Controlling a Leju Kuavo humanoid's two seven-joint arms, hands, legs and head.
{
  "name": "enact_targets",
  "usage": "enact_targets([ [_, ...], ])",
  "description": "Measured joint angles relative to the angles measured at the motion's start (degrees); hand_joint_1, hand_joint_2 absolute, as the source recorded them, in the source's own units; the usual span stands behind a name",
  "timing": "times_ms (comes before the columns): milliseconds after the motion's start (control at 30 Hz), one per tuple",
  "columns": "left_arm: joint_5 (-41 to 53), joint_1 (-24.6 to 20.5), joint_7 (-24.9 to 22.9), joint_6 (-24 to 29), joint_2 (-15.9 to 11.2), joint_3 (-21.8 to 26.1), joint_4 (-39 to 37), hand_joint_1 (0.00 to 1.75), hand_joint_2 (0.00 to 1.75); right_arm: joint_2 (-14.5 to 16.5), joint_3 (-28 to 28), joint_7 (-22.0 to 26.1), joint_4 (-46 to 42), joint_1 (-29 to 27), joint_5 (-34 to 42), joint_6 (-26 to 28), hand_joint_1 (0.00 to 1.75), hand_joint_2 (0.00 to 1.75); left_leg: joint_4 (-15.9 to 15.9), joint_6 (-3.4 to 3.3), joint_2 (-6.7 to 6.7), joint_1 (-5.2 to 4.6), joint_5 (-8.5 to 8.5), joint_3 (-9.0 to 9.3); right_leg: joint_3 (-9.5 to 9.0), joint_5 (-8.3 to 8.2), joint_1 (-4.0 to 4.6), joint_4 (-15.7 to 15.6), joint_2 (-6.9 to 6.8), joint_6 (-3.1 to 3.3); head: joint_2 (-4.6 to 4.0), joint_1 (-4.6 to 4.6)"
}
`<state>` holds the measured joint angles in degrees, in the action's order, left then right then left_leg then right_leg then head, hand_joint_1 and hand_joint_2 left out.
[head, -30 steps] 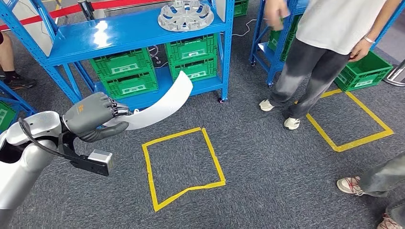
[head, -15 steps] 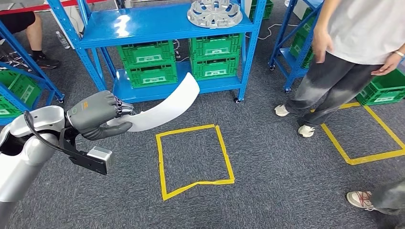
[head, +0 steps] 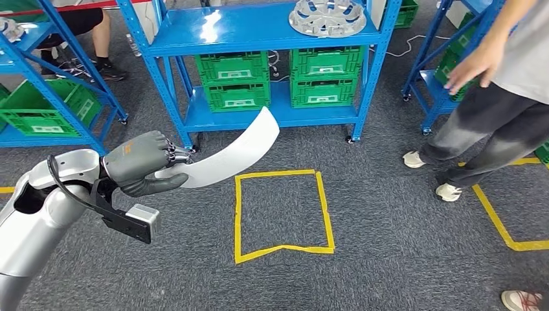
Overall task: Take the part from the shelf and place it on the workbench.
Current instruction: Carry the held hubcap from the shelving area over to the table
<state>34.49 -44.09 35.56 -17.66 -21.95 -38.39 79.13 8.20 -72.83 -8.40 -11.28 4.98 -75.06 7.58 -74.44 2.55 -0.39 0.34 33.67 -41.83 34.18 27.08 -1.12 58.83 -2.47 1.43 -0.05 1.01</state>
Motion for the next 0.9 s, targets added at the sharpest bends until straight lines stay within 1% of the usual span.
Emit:
enact_targets([
  [33,0.1,0.1,0.0,0.0,0.0,0.0,-0.1,1.75,1.75,0.0,0.0,0.0,0.0,0.0,0.0,0.0,0.0,0.0,0.9,0.03,0.2,0.07,-0.9,0.62,0.0,0.01,0.0,0.0,-0.72,-0.02,0.0,0.0],
  [67,0.1,0.1,-0.1,0.0,0.0,0.0,-0.1,1.75,1.75,0.0,0.0,0.0,0.0,0.1,0.0,0.0,0.0,0.0,3.9,-0.04,0.62,0.1,-2.61,2.4,-0.03,0.04,0.0,0.1,-1.44,-0.06,0.0,0.01],
  [100,0.1,0.0,-0.1,0.0,0.0,0.0,-0.1,1.75,1.75,0.0,0.0,0.0,0.0,0.2,0.0,0.0,0.0,0.0,8.2,-0.25,1.86,0.01,-4.29,4.8,-0.11,0.08,0.04,0.1,-2.12,-0.15,0.01,0.01],
  [133,0.1,-0.1,-0.1,0.0,0.0,0.0,-0.1,1.75,1.75,0.0,0.0,0.0,0.0,0.2,-0.1,0.0,0.0,0.0,12.1,-0.61,3.26,-0.25,-5.47,6.92,-0.19,0.16,0.16,0.2,-2.76,-0.36,0.01,-0.01],
  [167,0.1,-0.2,-0.1,0.0,0.1,0.0,-0.1,1.75,1.75,0.0,0.0,0.0,0.0,0.2,-0.1,0.0,0.0,0.0,14.8,-1.02,4.3,-0.52,-6.13,8.36,-0.28,0.19,0.27,0.2,-3.35,-0.64,0.01,-0.03],
  [200,0.1,-0.3,-0.2,0.0,0.2,0.0,-0.1,1.75,1.75,0.0,0.0,0.0,0.0,0.3,-0.1,0.0,0.0,0.0,16.1,-1.42,4.9,-0.79,-6.24,8.92,-0.39,0.2,0.38,0.2,-3.95,-0.94,0.01,-0.05],
  [233,0.1,-0.2,-0.2,0.0,0.2,0.0,-0.1,1.75,1.75,0.0,0.0,0.0,0.0,0.3,-0.1,0.0,0.0,0.0,16.2,-1.77,4.45,-0.98,-6.28,8.77,-0.51,0.19,0.45,0.1,-4.59,-1.27,0.01,-0.08],
  [267,0.1,-0.2,-0.1,0.0,0.2,0.0,-0.1,1.75,1.75,0.0,0.0,-0.1,0.0,0.3,-0.1,0.0,0.0,0.0,16.3,-2.1,3.58,-0.93,-6.51,8.73,-0.66,0.2,0.47,0.0,-5.25,-1.59,0.01,-0.09],
  [300,0.0,-0.1,-0.1,0.0,0.2,0.0,-0.1,1.75,1.75,0.0,0.0,-0.1,0.0,0.3,0.0,0.0,0.0,0.0,16.5,-2.44,2.83,-0.8,-6.78,8.74,-0.72,0.47,0.38,0.2,-5.0,-1.92,0.01,-0.12],
  [333,0.0,-0.1,-0.1,0.0,0.2,0.0,-0.1,1.75,1.75,0.0,0.0,-0.1,0.0,0.4,0.0,0.0,0.0,0.0,16.7,-2.82,2.14,-0.62,-7.07,8.76,-0.44,1.28,0.28,1.1,-3.81,-2.2,0.01,-0.16],
  [367,-0.1,-0.1,-0.1,0.0,0.3,0.0,-0.1,1.75,1.75,0.0,0.0,-0.1,0.0,0.3,0.0,0.0,0.0,0.0,17.0,-3.18,1.46,-0.42,-7.37,8.83,0.4,2.66,0.18,3.2,-2.07,-2.43,0.01,-0.22],
  [400,-0.1,-0.1,-0.1,0.0,0.4,0.0,-0.2,1.75,1.75,-0.1,0.0,0.0,0.0,0.2,0.1,0.0,0.0,0.0,17.0,-3.42,0.8,-0.32,-7.55,8.66,1.84,4.53,0.05,6.5,0.03,-2.57,0.01,-0.27],
  [433,-0.1,0.0,0.0,0.0,0.6,0.0,-0.2,1.75,1.75,-0.1,0.0,0.0,0.0,0.1,0.1,0.1,0.0,0.0,17.0,-3.59,0.05,-0.3,-7.68,8.44,3.68,6.47,0.08,10.5,1.38,-2.62,0.01,-0.3],
  [467,-0.1,0.2,0.0,0.1,0.7,0.0,-0.3,1.75,1.75,-0.1,0.0,0.0,0.0,0.0,0.1,0.1,0.0,0.0,16.9,-3.64,-0.79,-0.31,-7.76,8.2,5.4,7.82,0.13,14.0,2.02,-2.65,0.01,-0.33],
  [500,-0.1,0.5,0.1,0.1,0.9,0.0,-0.4,1.75,1.75,-0.2,0.0,-0.1,0.0,-0.1,0.1,0.2,0.0,0.0,16.7,-3.65,-1.68,-0.33,-7.82,7.98,6.45,8.2,0.18,16.1,2.29,-2.64,0.01,-0.33],
  [533,-0.1,0.7,0.1,0.1,0.9,0.0,-0.4,1.75,1.75,-0.2,0.0,-0.1,0.0,-0.2,0.1,0.2,0.0,0.0,16.5,-3.6,-2.57,-0.33,-7.85,7.81,6.38,7.42,0.19,15.8,2.44,-2.59,0.01,-0.33],
  [567,-0.1,0.9,0.2,0.2,1.0,0.0,-0.4,1.75,1.75,-0.2,0.0,-0.1,0.0,-0.2,0.1,0.2,0.0,0.0,16.2,-3.51,-3.43,-0.29,-7.84,7.66,5.18,5.73,0.15,13.3,2.67,-2.52,0.01,-0.34],
  [600,0.0,1.0,0.2,0.2,1.0,0.0,-0.4,1.75,1.75,-0.2,0.0,-0.1,0.0,-0.1,0.1,0.2,0.0,0.0,15.9,-3.37,-4.22,-0.24,-7.78,7.51,3.21,3.78,0.03,9.3,3.38,-2.46,0.01,-0.33],
  [633,0.0,1.0,0.3,0.2,1.0,0.0,-0.4,1.75,1.75,-0.2,0.0,-0.1,0.0,-0.1,0.1,0.3,0.0,0.0,15.5,-3.1,-4.99,-0.25,-7.71,7.26,1.37,2.53,-0.09,5.6,4.63,-2.47,0.01,-0.34],
  [667,0.0,1.1,0.3,0.3,1.0,0.0,-0.4,1.75,1.75,-0.2,0.0,0.0,0.0,-0.1,0.1,0.3,0.0,0.0,15.3,-2.73,-5.71,-0.27,-7.69,6.96,0.1,1.81,-0.2,2.9,5.5,-2.37,0.01,-0.33],
  [700,0.0,1.1,0.4,0.3,1.0,0.1,-0.4,1.75,1.75,-0.2,0.0,0.3,0.0,-0.1,0.1,0.3,0.0,0.0,15.2,-2.32,-6.37,-0.28,-7.76,6.67,-0.5,1.7,-0.21,1.5,6.09,-2.21,0.01,-0.32],
  [733,0.0,1.1,0.6,0.3,1.0,0.1,-0.4,1.75,1.75,-0.2,0.0,0.4,0.0,0.0,0.0,0.3,0.0,0.0,15.2,-1.87,-7.03,-0.27,-7.92,6.45,-0.55,1.87,-0.12,1.4,6.02,-1.95,0.01,-0.32],
  [767,0.0,1.1,0.8,0.3,1.0,0.1,-0.4,1.75,1.75,-0.2,0.0,0.5,0.0,0.0,0.0,0.4,0.0,0.0,15.4,-1.45,-7.67,-0.21,-8.13,6.26,-0.62,1.69,-0.09,1.2,5.21,-1.51,0.01,-0.32],
  [800,-0.1,1.0,1.2,0.2,1.0,0.1,-0.4,1.75,1.75,-0.2,0.0,0.3,0.0,0.1,0.0,0.4,0.0,0.0,15.3,-1.13,-7.34,-0.2,-8.17,6.11,-0.78,1.52,-0.06,1.1,4.53,-1.09,0.01,-0.3],
  [833,0.0,0.9,1.5,0.0,1.0,0.2,-0.4,1.75,1.75,-0.2,0.0,0.2,0.0,0.2,0.0,0.5,0.0,0.0,14.7,-0.85,-6.1,-0.26,-7.76,5.7,-0.94,1.37,-0.09,0.9,3.86,-0.65,0.01,-0.16],
  [867,0.0,0.7,1.7,-0.2,1.1,0.2,-0.5,1.75,1.75,-0.1,0.0,0.1,0.0,0.2,0.0,0.5,0.0,0.0,12.8,-0.62,-4.29,-0.33,-6.65,4.77,-1.07,1.24,-0.12,0.7,3.15,-0.28,0.01,-0.01],
  [900,0.0,0.5,1.9,-0.4,1.2,0.2,-0.5,1.75,1.75,-0.1,0.0,0.0,0.0,0.2,0.0,0.6,0.0,0.0,9.8,-0.43,-2.17,-0.36,-4.95,3.4,-1.1,1.2,-0.06,0.6,2.4,-0.03,0.01,0.15],
])
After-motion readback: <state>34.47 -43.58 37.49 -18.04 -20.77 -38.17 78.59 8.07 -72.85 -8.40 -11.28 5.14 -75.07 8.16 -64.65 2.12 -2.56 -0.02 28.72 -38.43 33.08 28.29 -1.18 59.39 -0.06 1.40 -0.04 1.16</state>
